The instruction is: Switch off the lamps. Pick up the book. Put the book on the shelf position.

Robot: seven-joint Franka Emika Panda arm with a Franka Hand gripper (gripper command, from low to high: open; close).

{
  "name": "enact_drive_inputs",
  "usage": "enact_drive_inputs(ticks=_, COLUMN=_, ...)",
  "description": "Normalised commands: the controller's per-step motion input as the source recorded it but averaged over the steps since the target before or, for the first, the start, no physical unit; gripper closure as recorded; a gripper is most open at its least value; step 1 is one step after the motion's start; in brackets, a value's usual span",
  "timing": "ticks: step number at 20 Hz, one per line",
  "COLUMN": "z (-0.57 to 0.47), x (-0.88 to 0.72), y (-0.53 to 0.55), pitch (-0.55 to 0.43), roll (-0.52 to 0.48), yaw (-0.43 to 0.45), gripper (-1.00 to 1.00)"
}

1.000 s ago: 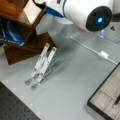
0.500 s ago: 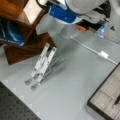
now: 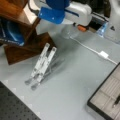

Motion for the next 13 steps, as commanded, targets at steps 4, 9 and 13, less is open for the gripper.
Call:
enact_drive_inputs(ticks=4, z=-0.20, x=-0.28, y=0.10, pitch=-0.328, roll=0.185, yaw=-0.080, gripper=-1.00)
enact_drive_inputs(ticks=9, z=-0.27, x=-0.28, y=0.10, pitch=-0.317, roll=0.079, yaw=-0.068, gripper=-1.00)
enact_drive_inputs(ticks=13, z=-0.31, x=-0.28, y=0.05, pitch=-0.318, roll=0.029, yaw=-0.045, gripper=-1.00)
